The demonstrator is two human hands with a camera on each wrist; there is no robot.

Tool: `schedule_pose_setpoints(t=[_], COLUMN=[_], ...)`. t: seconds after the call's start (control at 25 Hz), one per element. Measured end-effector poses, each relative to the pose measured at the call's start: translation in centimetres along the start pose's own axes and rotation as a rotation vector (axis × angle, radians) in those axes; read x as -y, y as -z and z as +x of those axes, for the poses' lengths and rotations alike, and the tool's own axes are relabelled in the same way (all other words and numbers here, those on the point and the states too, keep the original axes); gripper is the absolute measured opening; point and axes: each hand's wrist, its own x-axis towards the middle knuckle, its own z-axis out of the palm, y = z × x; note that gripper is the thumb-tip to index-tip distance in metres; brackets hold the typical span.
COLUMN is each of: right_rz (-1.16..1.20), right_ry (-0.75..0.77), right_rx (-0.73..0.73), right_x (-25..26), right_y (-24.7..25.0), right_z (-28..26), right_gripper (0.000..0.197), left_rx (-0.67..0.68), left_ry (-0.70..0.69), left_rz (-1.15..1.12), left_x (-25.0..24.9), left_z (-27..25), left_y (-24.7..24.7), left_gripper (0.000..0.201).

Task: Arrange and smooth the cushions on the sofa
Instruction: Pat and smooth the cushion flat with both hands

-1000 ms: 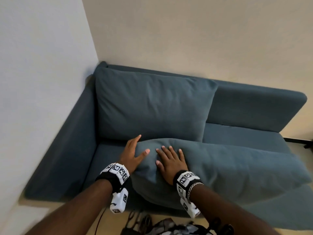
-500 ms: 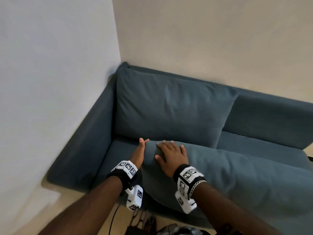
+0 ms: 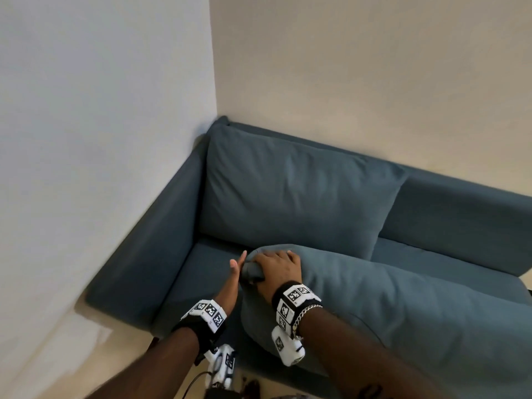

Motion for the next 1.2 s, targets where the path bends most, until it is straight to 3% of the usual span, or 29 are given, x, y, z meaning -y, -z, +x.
schedule_pose_setpoints(t=[0.12, 0.24, 0.32, 0.48, 0.6, 0.72, 0.84, 0.92, 1.0, 1.2], right_rz=[0.104, 0.26, 0.416, 0.694, 0.846, 0.964, 0.956, 0.924, 0.902, 0.597], right_ry=[-0.08, -0.144, -0.105, 0.086, 0.131, 0.015, -0.225, -0.295, -0.292, -0.245], right_rx=[-0.183, -0.333, -0.499, -0.856, -1.009, -0.992, -0.779, -0.754, -0.787, -0.596], right_x=[-0.8, -5.3, -8.2, -13.1, -18.5, -26.2, -32.6, -35.1, -36.2, -33.6], right_y=[4.2, 10.9, 17.1, 29.2, 33.4, 30.8, 23.2, 20.5, 21.6, 27.0], right_z=[-0.2, -2.1, -4.0, -10.6, -15.3, -18.3, -19.9, -20.4, -20.3, -21.0], right_gripper=[0.019, 0.021, 0.025, 0.03, 0.02, 0.019, 0.028, 0.028, 0.028, 0.052], left_rx=[0.002, 0.047, -0.015, -0.287, -0.335, -0.295, -0.055, -0.034, -0.084, -0.208], left_ry=[-0.201, -0.464, -0.545, -0.929, -1.154, -1.216, -1.022, -1.015, -1.054, -1.006], left_rz=[0.119, 0.442, 0.632, 0.834, 0.994, 1.267, 1.606, 1.742, 1.747, 1.646], left_x=[-0.6, -2.6, -4.5, -14.6, -22.4, -24.4, -21.0, -19.5, -20.0, -21.9], left_z=[-0.5, -1.3, -2.2, -7.0, -10.7, -10.5, -7.1, -5.4, -5.1, -4.0], left_y=[-1.1, -4.2, -6.8, -13.6, -18.4, -23.4, -27.2, -28.3, -28.9, -26.8], left_gripper=[0.111, 0.084, 0.088, 0.089, 0.083, 0.076, 0.077, 0.073, 0.069, 0.074])
